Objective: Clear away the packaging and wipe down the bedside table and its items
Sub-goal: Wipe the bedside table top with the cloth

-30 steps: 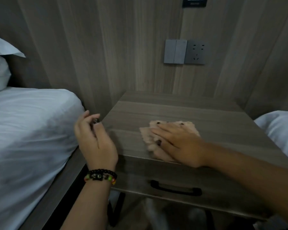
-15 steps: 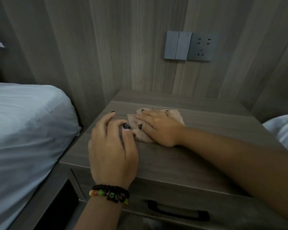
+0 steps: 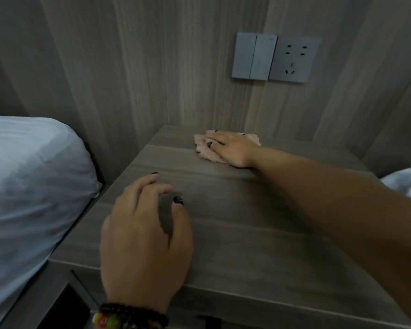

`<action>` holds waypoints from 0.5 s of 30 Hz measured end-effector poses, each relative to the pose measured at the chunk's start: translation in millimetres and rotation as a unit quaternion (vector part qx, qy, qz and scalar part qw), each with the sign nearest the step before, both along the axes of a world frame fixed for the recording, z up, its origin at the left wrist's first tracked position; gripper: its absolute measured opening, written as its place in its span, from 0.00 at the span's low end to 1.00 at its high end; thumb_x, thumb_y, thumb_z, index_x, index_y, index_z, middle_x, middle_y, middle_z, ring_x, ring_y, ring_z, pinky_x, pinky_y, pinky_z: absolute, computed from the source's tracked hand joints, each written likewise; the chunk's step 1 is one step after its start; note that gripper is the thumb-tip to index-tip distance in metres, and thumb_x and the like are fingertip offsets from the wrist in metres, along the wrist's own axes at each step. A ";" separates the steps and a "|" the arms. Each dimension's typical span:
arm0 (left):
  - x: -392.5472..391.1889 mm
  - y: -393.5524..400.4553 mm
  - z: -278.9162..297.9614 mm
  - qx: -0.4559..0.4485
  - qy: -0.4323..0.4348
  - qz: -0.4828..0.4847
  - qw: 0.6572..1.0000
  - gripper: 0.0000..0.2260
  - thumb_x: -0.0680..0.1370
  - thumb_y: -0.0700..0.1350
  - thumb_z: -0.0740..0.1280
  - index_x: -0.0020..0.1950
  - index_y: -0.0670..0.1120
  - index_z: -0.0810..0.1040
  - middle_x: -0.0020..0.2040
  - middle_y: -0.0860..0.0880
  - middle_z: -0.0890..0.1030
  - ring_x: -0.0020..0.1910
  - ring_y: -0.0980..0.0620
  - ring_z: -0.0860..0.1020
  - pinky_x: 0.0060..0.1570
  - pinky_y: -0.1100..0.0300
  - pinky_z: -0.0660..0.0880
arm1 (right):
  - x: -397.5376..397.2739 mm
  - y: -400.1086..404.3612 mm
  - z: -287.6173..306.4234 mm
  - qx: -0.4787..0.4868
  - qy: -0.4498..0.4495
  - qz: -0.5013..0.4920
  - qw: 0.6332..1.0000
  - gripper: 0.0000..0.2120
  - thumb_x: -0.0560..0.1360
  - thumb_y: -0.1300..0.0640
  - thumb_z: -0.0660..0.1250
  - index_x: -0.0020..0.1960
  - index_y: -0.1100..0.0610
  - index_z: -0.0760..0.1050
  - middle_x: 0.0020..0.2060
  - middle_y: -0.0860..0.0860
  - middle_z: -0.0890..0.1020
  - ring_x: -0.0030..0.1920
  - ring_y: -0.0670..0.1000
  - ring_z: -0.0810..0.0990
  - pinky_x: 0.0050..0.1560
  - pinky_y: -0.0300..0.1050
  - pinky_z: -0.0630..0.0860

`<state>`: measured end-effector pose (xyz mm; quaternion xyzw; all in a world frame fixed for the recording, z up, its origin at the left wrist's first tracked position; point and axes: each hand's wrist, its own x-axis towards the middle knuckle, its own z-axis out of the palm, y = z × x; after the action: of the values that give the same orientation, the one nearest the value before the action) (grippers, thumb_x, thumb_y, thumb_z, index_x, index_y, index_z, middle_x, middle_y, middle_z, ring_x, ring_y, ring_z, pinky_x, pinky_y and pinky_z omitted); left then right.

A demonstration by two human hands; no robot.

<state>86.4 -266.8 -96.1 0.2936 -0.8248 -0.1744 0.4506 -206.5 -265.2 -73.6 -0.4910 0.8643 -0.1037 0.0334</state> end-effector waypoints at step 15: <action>2.8 6.1 -2.7 0.001 0.057 -0.015 0.998 0.13 0.72 0.52 0.61 0.51 0.50 0.79 0.60 0.53 0.78 0.58 0.51 0.75 0.52 0.49 0.75 | 76.0 65.0 3.9 0.042 0.017 -0.165 0.985 0.43 0.67 0.32 0.38 0.76 0.50 0.59 0.76 0.56 0.60 0.76 0.62 0.57 0.73 0.66 0.50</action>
<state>89.2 -260.7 -98.8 0.2711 -0.8018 -0.1982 0.4943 -130.5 -200.2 -69.7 -0.3411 0.9377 -0.0627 0.0220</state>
